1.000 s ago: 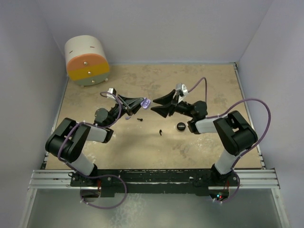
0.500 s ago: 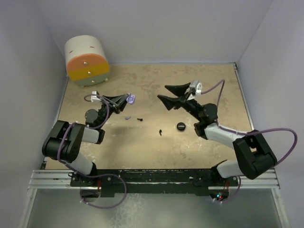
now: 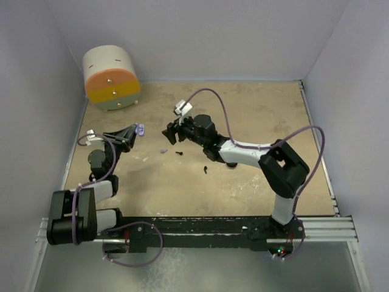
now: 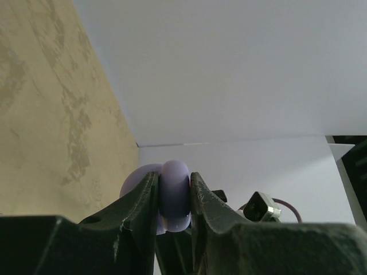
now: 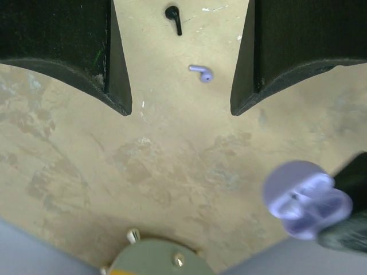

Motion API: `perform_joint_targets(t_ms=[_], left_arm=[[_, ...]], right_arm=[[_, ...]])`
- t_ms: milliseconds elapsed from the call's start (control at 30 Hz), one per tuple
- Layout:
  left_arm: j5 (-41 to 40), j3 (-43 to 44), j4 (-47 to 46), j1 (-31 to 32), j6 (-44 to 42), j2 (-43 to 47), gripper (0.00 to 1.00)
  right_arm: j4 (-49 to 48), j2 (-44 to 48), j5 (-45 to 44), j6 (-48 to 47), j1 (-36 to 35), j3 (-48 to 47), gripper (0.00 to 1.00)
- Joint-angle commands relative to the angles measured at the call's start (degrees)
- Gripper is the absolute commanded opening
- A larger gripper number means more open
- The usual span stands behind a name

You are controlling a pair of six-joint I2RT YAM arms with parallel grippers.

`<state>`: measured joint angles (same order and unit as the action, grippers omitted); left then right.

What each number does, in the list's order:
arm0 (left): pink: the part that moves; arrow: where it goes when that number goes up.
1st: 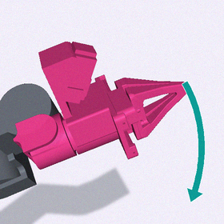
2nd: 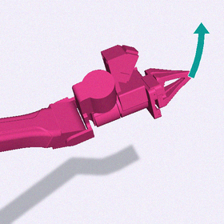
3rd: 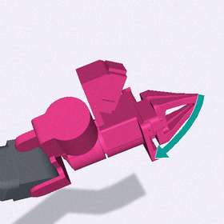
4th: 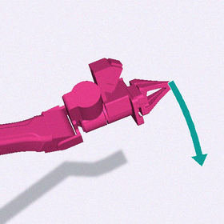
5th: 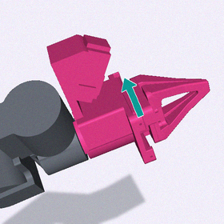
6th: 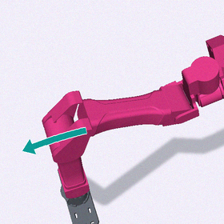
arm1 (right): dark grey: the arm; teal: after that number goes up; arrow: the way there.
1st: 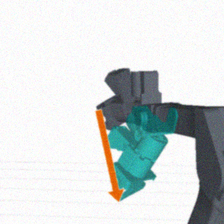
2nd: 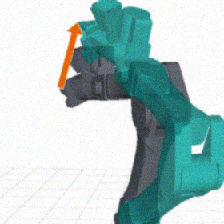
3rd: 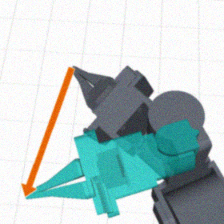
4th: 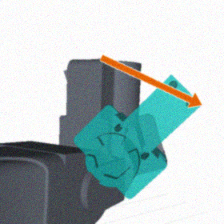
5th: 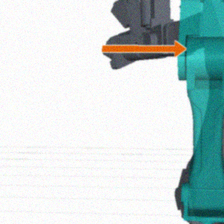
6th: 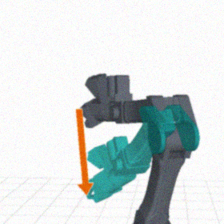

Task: Insert the wireless bluetooth earbuds into the charging case
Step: Pick up the earbud from the center of the board.

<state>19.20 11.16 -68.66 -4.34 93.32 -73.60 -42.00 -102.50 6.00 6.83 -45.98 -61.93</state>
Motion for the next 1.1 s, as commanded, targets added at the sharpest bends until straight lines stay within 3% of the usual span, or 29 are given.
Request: perform_joint_targets(t_ms=[0, 133, 500, 1067], left_arm=[[-0.3, -0.9, 8.9, -4.5, -4.8, 7.6, 0.00], [-0.4, -1.8, 13.5, -6.8, -5.4, 10.9, 0.00], [-0.9, -4.7, 12.0, -7.9, -3.3, 11.4, 0.00], [0.3, -5.0, 10.2, -9.3, -2.6, 9.8, 0.00]], right_arm=[[9.7, -5.3, -7.2, -4.0, -2.9, -8.9, 0.72], [13.4, -10.7, -8.5, -3.9, -4.4, -14.1, 0.71], [21.9, -20.8, -11.3, -4.2, -7.7, -23.8, 0.69], [25.8, -24.0, -11.7, -4.1, -8.6, -25.1, 0.58]])
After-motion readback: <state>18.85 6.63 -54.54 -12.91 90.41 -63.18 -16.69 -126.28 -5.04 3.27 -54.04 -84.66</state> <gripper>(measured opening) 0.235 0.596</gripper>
